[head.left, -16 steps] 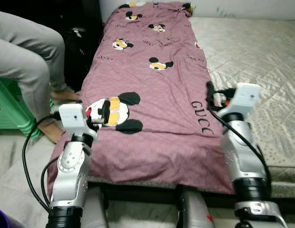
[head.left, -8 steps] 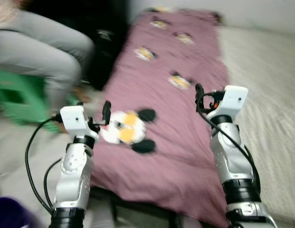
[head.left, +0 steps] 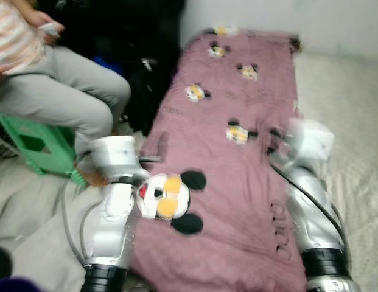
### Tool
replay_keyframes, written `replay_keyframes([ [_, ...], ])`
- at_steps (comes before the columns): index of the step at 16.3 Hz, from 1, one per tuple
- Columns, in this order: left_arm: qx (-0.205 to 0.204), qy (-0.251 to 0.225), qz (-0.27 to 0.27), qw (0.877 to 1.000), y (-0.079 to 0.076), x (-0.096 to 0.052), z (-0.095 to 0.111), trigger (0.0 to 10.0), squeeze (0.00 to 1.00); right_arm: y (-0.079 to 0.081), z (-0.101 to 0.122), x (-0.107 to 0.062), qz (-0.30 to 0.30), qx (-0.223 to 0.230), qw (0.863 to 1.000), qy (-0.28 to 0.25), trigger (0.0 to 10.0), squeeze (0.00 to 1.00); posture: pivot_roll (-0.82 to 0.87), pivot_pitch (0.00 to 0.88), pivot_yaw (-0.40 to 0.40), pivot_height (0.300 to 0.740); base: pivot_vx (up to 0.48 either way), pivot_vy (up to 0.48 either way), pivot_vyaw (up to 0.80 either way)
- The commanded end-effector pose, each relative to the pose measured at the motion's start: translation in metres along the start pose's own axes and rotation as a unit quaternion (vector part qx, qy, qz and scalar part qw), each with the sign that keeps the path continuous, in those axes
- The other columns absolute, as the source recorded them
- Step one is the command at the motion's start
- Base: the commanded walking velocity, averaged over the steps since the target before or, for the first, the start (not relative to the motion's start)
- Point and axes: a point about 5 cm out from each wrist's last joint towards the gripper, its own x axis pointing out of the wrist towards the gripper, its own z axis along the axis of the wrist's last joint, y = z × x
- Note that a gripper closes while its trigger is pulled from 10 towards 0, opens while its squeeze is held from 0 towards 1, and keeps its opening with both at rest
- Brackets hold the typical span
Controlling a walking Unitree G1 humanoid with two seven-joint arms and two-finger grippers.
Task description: Clean up the room
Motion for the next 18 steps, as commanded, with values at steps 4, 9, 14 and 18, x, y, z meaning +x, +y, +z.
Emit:
replay_keyframes([
  [4,0.009,0.011,0.051,0.999,0.021,-0.006,-0.002,10.0,0.00,0.026,0.015,0.001,0.034,-0.006,0.999,-0.023,10.0,0.00,-0.05,0.000,0.003,0.740,0.000,0.000,0.00],
  [9,0.000,0.014,0.042,0.999,0.019,-0.008,-0.003,10.0,0.00,0.025,0.016,-0.002,0.045,0.002,0.999,-0.023,10.0,0.00,-0.05,0.000,-0.007,0.740,0.000,0.000,0.00],
  [14,-0.009,0.020,0.035,0.999,0.013,-0.015,-0.007,10.0,0.00,0.019,0.016,-0.002,0.034,-0.010,0.999,-0.017,10.0,0.00,-0.06,0.006,-0.014,0.740,0.000,0.000,0.00],
  [18,-0.003,0.026,0.033,0.999,0.009,-0.015,-0.009,10.0,0.00,0.020,0.017,-0.004,0.030,-0.009,0.999,-0.018,10.0,0.00,-0.06,0.026,-0.017,0.740,0.000,0.000,0.00],
])
